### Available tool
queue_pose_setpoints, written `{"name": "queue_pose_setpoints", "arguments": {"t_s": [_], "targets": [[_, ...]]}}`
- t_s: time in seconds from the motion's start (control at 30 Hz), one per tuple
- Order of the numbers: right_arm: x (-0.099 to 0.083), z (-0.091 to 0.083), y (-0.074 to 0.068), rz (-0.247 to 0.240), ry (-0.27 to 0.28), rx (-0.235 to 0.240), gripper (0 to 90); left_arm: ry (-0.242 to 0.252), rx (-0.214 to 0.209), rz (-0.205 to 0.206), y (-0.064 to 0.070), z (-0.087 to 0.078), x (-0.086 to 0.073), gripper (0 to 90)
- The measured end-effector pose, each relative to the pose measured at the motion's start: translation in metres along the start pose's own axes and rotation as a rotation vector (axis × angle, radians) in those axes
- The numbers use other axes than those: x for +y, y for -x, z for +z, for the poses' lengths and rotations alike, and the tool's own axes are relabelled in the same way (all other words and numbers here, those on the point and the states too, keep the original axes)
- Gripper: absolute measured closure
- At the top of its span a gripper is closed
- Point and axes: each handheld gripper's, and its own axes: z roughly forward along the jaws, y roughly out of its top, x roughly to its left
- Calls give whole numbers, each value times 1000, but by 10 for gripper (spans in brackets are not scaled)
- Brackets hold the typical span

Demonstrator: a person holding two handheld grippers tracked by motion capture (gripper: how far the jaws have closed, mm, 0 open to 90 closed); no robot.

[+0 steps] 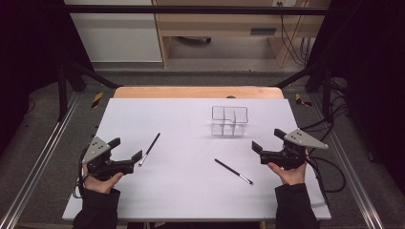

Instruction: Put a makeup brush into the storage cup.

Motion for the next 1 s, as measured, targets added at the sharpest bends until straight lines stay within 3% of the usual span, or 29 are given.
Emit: {"name": "queue_pose_setpoints", "arguments": {"t_s": [0.33, 0.63, 1.0], "targets": [[1, -2, 2, -11, -51, -25, 36, -2, 11, -12, -4, -2, -1, 46], [4, 1, -5, -30, -95, -12, 37, -31, 7, 3, 1, 4, -5, 49], [-3, 21, -22, -67, -193, 18, 42, -52, 8, 9, 4, 8, -7, 53]]}}
